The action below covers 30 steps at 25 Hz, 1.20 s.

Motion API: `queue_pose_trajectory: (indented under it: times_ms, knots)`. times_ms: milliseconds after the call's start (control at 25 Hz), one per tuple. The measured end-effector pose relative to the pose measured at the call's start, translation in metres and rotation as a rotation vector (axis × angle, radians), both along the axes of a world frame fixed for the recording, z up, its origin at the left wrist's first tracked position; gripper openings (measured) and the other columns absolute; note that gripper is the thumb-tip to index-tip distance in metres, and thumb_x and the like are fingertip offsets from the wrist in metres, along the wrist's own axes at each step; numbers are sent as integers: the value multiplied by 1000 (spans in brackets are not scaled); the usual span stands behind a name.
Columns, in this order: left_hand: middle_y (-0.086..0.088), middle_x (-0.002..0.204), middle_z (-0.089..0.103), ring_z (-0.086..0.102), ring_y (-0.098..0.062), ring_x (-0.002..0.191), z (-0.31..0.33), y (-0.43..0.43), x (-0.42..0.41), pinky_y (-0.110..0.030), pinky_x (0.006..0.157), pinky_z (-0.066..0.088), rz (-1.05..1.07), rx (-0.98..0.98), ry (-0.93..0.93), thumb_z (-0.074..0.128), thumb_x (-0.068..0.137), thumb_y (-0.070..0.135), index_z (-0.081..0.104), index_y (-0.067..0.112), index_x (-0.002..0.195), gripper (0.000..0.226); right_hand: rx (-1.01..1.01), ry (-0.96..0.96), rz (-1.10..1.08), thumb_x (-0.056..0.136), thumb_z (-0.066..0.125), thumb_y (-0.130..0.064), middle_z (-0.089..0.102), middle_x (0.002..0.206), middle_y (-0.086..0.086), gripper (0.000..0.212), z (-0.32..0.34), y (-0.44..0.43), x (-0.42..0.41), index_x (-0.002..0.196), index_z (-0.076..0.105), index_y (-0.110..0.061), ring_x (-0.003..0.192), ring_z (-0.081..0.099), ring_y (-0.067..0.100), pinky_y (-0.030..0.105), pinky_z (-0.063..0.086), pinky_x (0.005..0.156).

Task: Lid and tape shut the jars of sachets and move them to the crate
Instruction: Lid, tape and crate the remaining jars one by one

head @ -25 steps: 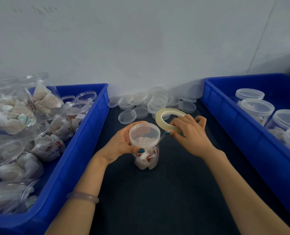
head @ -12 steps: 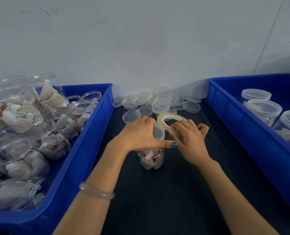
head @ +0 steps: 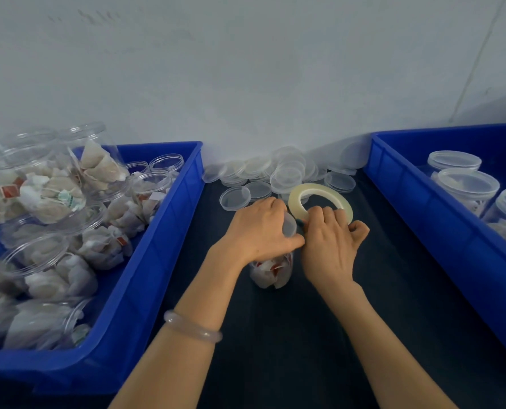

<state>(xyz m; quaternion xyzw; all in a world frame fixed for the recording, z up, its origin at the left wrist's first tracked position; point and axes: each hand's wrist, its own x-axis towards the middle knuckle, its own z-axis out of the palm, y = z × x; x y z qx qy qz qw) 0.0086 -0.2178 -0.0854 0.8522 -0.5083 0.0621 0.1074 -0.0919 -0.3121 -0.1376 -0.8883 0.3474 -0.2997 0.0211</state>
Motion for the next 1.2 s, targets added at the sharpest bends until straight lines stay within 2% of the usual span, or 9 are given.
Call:
queue_pose_trajectory:
  times_ms: [240,440,560,720,840,920,1040,1120,1200]
  knots:
    - [3,113,56,49,-15,94,3,-3,0,-32,70,33,16,32,6,54,83,60,51,15,114,55,-22,42,-72,93,41,-19,44,83,-3,8,4,-8,16,85,39,-21,84,34,17,36,13,75]
    - [12,101,50,51,-13,96,1,4,-15,-32,70,33,-76,-22,70,58,80,56,49,24,100,39,145,193,-239,99,42,-24,63,99,7,23,7,-51,18,106,61,-12,101,54,26,42,30,89]
    - [13,102,49,47,-10,93,3,9,-11,-33,72,35,-33,-34,114,58,81,55,47,25,101,37,192,74,-54,100,34,-27,60,86,1,28,1,-66,8,93,61,-19,90,55,23,41,26,83]
    - [12,104,53,49,-13,97,6,0,-15,-36,74,39,23,-5,115,58,81,57,47,26,99,37,50,190,161,97,23,-36,53,91,-8,33,-24,-34,-8,85,50,-24,97,49,18,38,21,80]
    - [15,104,56,53,-11,98,3,-3,-17,-35,74,37,87,-31,153,58,82,59,50,29,96,34,65,267,224,101,33,-32,50,101,-7,21,-39,-24,-16,99,52,-24,106,47,18,37,23,89]
    - [16,99,58,55,-8,94,3,-3,-17,-33,72,36,139,-105,192,56,83,63,55,32,93,32,125,319,284,100,40,-27,48,122,-5,30,-46,-21,-20,127,50,-22,121,40,18,36,22,99]
    - [20,97,64,57,-2,91,-3,2,-19,-30,74,40,208,-282,329,57,87,60,64,38,91,24,385,59,575,86,54,-13,48,135,-3,57,-37,-6,-26,141,44,-19,126,41,20,36,30,109]
    - [22,96,67,60,3,92,-8,3,-19,-27,79,45,214,-523,506,62,90,42,67,37,94,8,695,-218,836,78,57,-13,56,125,-9,62,-33,10,-27,136,43,-27,114,54,14,35,47,97]
    - [17,94,71,65,2,92,-14,7,-19,-23,81,50,193,-852,781,62,93,28,69,28,98,9,853,-334,913,79,66,-19,54,126,-21,82,-33,25,-24,142,20,-45,115,58,3,18,50,89]
